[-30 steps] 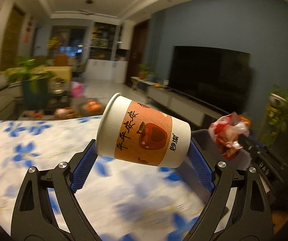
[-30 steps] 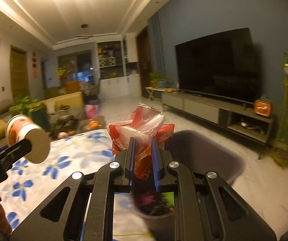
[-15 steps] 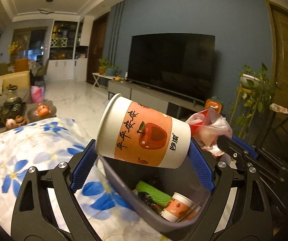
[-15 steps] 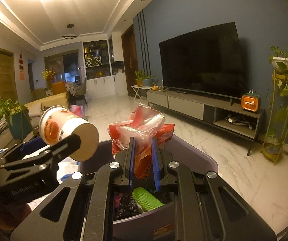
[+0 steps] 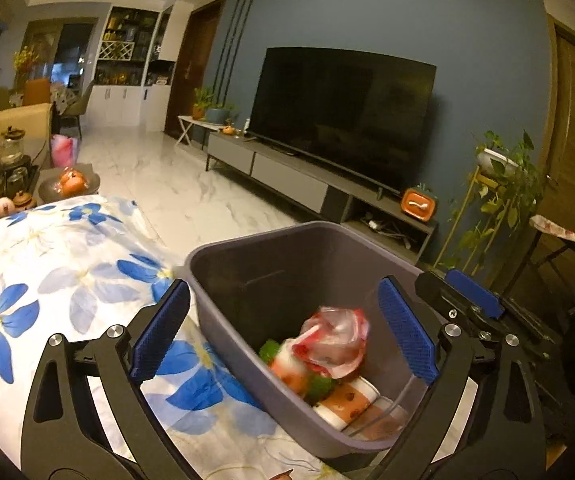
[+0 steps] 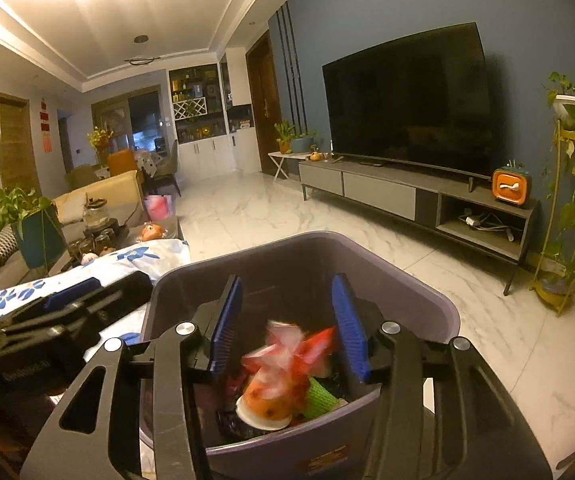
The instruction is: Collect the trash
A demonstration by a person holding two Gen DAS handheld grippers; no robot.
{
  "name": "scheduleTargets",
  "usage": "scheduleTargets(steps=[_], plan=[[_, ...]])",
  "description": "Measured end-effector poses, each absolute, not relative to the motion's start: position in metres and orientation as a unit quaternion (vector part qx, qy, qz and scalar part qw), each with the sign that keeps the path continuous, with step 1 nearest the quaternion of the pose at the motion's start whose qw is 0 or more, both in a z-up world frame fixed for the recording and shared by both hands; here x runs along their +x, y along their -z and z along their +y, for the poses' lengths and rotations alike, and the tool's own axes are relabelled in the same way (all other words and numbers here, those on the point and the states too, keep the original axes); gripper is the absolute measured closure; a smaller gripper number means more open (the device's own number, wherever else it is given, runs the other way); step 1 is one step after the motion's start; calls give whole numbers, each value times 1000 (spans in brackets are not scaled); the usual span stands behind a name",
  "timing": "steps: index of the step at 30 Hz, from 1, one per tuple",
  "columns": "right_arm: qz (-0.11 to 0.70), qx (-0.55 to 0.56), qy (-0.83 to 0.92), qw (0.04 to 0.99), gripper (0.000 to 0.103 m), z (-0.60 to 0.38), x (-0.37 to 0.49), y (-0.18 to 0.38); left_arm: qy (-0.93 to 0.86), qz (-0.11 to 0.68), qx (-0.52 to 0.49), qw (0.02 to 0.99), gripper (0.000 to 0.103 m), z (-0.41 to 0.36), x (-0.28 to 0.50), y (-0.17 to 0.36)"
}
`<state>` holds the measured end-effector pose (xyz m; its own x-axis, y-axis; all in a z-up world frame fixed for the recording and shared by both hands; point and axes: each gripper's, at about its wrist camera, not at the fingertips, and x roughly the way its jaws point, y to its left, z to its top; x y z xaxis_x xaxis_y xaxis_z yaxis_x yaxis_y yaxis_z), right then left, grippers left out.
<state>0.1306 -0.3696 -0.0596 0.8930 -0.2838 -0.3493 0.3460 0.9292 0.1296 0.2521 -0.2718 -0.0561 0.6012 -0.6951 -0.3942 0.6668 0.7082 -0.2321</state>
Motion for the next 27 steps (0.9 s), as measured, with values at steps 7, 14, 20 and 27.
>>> scheduleTargets(steps=[7, 14, 20, 27], plan=[[156, 76, 174, 969, 23, -353, 117, 54, 308, 216, -15, 926, 9, -232, 232, 46], [146, 53, 148, 977, 5, -311, 97, 46, 203, 214, 11, 955, 6, -164, 197, 40], [158, 45, 109, 980, 5, -267, 80, 38, 111, 210, 21, 971, 6, -110, 157, 35], [150, 16, 72, 986, 5, -221, 48, 29, 58, 215, 1, 975, 6, -55, 112, 30]])
